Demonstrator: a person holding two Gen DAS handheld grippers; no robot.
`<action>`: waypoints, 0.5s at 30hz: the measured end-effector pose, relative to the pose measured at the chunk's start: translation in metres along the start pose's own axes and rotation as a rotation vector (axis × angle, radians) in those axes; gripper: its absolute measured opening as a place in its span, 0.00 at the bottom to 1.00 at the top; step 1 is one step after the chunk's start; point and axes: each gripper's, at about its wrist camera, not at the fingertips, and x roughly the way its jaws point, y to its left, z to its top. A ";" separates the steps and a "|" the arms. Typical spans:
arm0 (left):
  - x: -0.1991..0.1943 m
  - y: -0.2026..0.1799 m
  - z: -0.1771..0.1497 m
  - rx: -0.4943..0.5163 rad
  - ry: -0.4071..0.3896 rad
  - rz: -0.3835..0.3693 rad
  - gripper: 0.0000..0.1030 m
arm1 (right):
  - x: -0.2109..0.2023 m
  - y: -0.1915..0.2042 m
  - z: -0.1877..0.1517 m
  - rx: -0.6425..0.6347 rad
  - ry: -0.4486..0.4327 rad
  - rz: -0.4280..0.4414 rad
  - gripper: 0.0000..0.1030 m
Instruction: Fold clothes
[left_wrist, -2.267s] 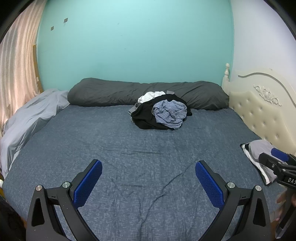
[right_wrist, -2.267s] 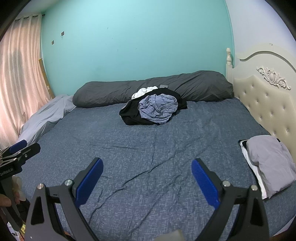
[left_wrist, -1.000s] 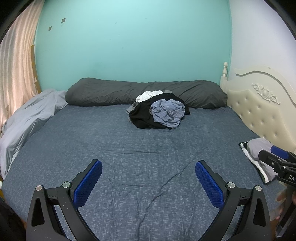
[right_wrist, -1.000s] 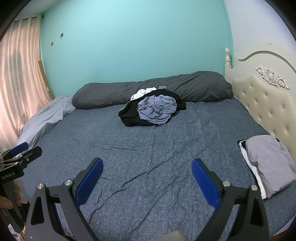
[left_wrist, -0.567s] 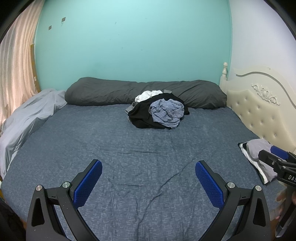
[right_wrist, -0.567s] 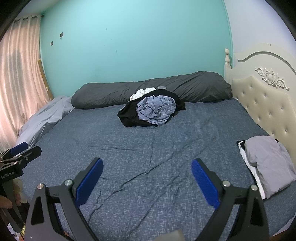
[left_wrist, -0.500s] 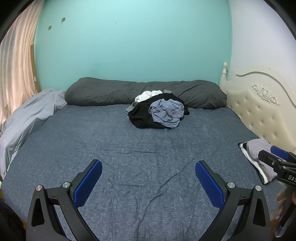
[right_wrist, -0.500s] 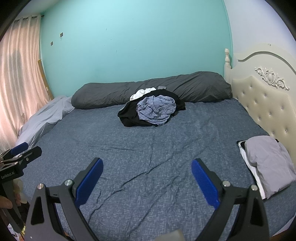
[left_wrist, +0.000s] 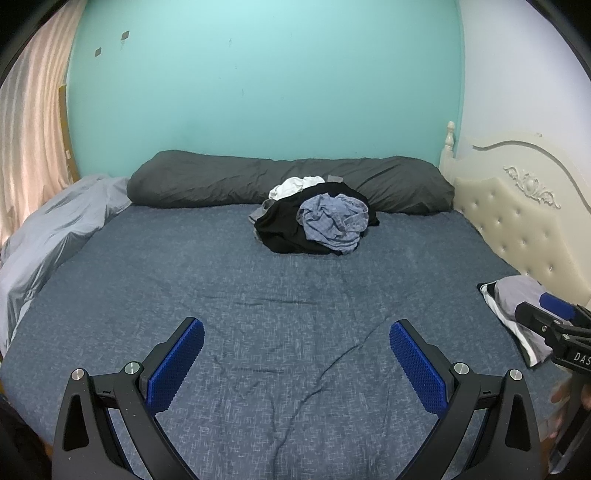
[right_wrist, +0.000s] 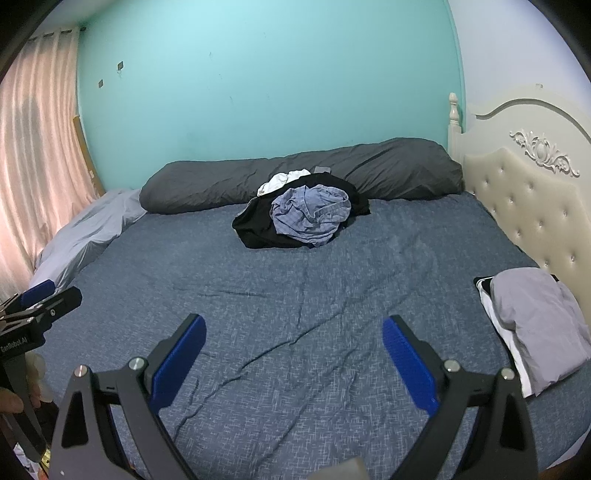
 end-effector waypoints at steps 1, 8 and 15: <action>0.002 0.000 0.000 -0.002 0.002 -0.001 1.00 | 0.002 0.000 0.000 0.001 0.001 0.000 0.94; 0.020 0.005 -0.003 -0.015 0.015 -0.015 1.00 | 0.019 -0.004 -0.002 0.003 0.019 -0.003 0.94; 0.063 0.015 -0.010 -0.042 0.057 -0.033 1.00 | 0.057 -0.013 0.000 0.021 0.055 0.001 0.94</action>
